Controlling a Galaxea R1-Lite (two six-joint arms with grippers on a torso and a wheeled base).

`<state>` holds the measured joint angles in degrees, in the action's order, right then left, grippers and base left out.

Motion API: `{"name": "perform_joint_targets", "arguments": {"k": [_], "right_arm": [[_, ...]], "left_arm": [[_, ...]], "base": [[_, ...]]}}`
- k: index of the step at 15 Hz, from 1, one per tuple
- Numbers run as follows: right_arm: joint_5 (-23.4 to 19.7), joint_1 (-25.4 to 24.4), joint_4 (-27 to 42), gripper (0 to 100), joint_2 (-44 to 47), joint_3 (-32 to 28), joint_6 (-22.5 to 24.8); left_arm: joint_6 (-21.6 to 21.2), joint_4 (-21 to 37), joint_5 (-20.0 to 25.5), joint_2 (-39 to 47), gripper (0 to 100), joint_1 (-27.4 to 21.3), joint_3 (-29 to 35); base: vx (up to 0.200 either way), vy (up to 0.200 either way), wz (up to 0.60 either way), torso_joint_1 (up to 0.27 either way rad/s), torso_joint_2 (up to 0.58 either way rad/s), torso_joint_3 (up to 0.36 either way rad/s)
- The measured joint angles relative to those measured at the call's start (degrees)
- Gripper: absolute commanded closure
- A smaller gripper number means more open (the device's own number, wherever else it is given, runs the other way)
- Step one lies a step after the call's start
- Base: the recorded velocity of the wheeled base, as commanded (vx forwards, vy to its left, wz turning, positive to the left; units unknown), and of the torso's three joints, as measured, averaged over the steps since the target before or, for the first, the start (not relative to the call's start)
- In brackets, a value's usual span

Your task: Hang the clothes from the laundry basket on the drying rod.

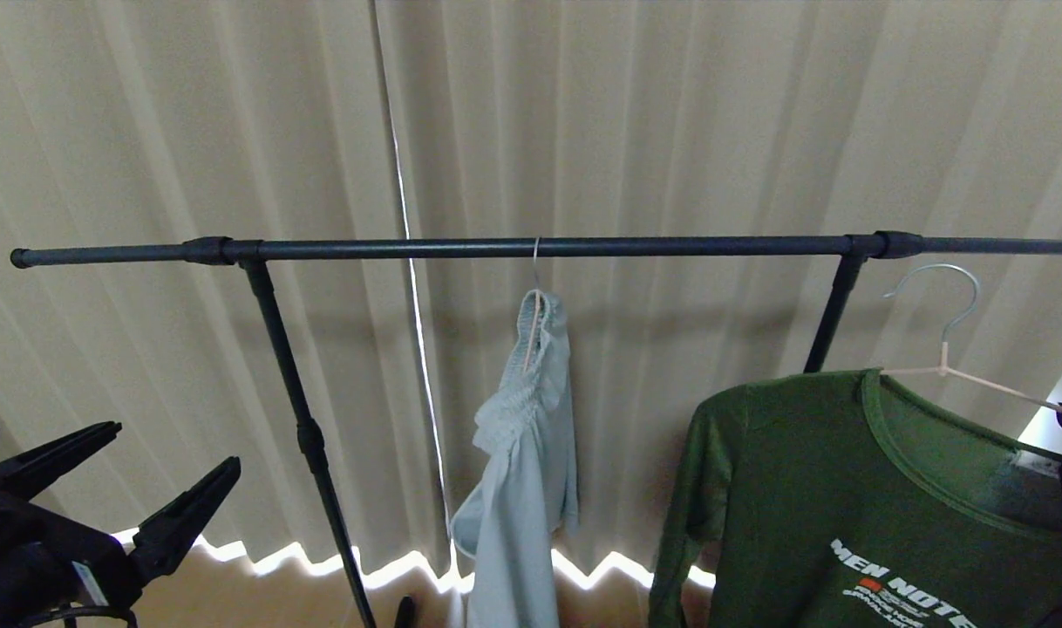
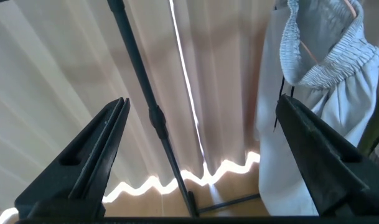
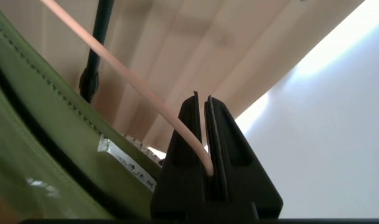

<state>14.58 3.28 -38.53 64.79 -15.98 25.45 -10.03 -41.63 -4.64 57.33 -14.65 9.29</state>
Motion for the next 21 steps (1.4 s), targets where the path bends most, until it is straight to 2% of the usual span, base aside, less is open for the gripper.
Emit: {"name": "perform_joint_targets", "arguments": {"k": [5, 11, 15, 21], "right_arm": [[1.16, -2.05, 0.09, 100, 11.3, -11.85, 0.95], [7.53, -4.24, -0.28, 100, 27.21, -24.87, 0.95], [8.22, -5.07, -0.68, 100, 33.06, -26.99, 0.82], [8.13, -8.95, -0.66, 100, 34.99, -27.17, 0.05]], "left_arm": [[-0.17, -0.05, 0.11, -2.65, 0, -0.15, 0.44], [-0.17, 0.15, 0.13, -4.77, 0, -0.04, 0.96], [-0.17, 0.26, 0.09, -4.88, 0, -0.01, 0.85], [-0.15, 0.33, 0.11, -4.74, 0, -0.04, 0.74]], "base": [[0.0, 0.0, 0.0, 0.0, 0.0, 0.0], [0.0, 0.0, 0.0, 0.0, 0.0, 0.0], [0.0, 0.0, 0.0, 0.0, 0.0, 0.0], [0.0, 0.0, 0.0, 0.0, 0.0, 0.0]]}}
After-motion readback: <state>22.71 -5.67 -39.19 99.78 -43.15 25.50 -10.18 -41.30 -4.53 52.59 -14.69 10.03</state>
